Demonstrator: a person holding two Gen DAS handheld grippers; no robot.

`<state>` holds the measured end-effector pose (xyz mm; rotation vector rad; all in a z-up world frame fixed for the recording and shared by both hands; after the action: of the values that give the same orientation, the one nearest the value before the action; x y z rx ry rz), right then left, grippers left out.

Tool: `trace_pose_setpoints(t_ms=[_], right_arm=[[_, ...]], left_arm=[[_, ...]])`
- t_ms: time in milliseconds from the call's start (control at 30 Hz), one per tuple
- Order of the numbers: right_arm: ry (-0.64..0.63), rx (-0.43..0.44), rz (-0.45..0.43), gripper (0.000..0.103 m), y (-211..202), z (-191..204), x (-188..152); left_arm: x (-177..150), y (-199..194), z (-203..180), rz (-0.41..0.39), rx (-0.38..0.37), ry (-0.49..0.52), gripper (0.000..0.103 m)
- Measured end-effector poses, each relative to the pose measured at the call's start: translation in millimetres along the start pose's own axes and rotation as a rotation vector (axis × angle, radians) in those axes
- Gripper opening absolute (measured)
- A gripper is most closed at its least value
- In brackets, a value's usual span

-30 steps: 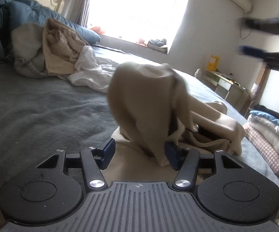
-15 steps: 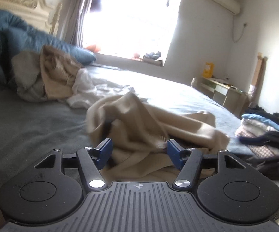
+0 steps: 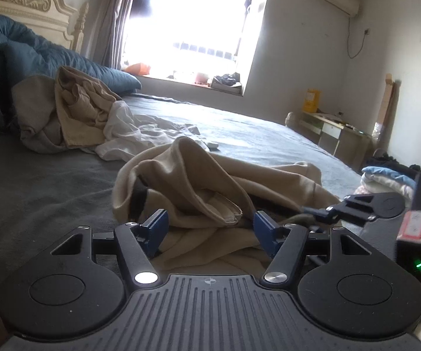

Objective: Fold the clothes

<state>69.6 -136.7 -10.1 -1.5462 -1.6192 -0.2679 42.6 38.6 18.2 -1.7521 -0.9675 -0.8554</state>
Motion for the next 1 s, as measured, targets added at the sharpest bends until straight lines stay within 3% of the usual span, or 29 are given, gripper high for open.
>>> trace_pose_setpoints(t_ms=[200, 300, 433, 700, 867, 1000], right_arm=[[0.189, -0.137, -0.139, 0.016, -45.8, -56.6, 18.8], [0.251, -0.187, -0.2, 0.016, -68.4, -83.7, 24.7], [0.306, -0.218, -0.269, 0.016, -93.7, -110.8, 31.1], [0.315, -0.202, -0.34, 0.016, -127.7, -108.8, 32.3], [0.308, -0.222, -0.306, 0.016, -107.0, -100.2, 27.7], [0.312, -0.239, -0.302, 0.016, -97.1, -96.9, 25.8]], left_arm=[[4.7, 28.0, 12.4, 0.026, 0.014, -0.131, 0.065], [2.7, 35.9, 13.2, 0.019, 0.086, -0.109, 0.064], [0.2, 34.8, 10.0, -0.006, 0.128, -0.062, 0.064], [5.1, 40.4, 18.9, -0.062, 0.147, -0.112, 0.063], [7.5, 48.5, 35.0, -0.15, 0.205, -0.245, 0.046], [14.4, 45.7, 34.9, -0.279, 0.283, -0.274, 0.037]])
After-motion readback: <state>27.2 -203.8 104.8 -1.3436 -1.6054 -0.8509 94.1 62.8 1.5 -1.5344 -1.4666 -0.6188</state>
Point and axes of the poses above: each gripper's, at about its wrist camera, not at the fingertips, and y roughly the way its jaws point, z to its left, x to its top, the point moved 3 cm from there along y, roughly the way its jaws point, and after that the axes turned 5 degrees about -y, right-handed, at the moved point
